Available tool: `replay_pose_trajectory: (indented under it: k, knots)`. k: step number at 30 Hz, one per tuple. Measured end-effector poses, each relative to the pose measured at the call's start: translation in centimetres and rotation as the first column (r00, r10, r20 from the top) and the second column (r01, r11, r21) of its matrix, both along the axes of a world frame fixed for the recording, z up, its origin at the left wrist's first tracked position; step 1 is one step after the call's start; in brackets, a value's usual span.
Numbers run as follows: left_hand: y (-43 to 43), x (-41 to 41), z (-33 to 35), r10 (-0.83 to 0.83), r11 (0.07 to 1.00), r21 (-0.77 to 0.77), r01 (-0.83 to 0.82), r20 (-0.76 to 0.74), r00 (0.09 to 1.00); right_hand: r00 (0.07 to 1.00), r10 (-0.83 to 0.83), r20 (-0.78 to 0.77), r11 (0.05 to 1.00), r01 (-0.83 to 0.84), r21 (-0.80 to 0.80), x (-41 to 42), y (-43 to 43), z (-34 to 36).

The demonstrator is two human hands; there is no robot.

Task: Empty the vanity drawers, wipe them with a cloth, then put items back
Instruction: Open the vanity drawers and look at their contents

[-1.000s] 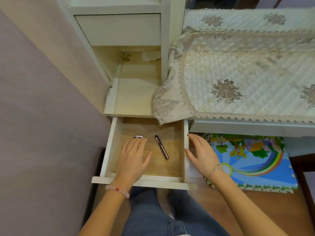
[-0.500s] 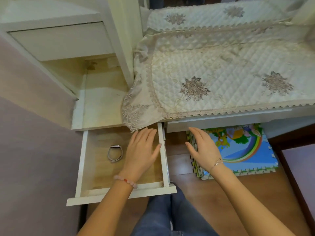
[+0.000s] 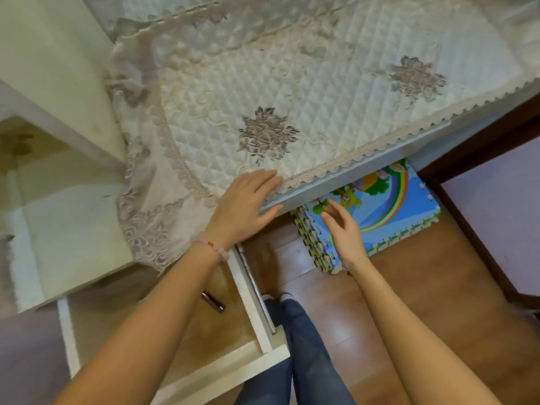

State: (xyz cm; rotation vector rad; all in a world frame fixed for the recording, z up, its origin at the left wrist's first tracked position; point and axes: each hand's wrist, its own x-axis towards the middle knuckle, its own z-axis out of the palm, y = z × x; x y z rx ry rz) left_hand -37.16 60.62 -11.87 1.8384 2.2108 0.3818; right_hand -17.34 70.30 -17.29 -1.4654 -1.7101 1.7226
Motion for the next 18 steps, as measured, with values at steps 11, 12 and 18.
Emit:
replay_pose_trajectory:
  k: [11,12,18]
  knots:
    - [1.7,-1.4,-2.1,-0.124,0.992,0.033,0.125,-0.044,0.991,0.706,-0.695,-0.137,0.451,0.280,-0.847,-4.0,1.9,-7.4]
    - [1.5,-1.4,-2.1,-0.127,0.991,0.034,0.129,-0.037,0.991,0.679,-0.722,-0.135,0.420,0.274,-0.866,-4.4,1.9,-7.7]
    - [0.2,-1.3,-1.8,-0.128,0.992,0.013,0.129,-0.048,0.991,0.568,-0.811,-0.143,0.321,0.227,-0.919,-6.4,1.8,-8.3]
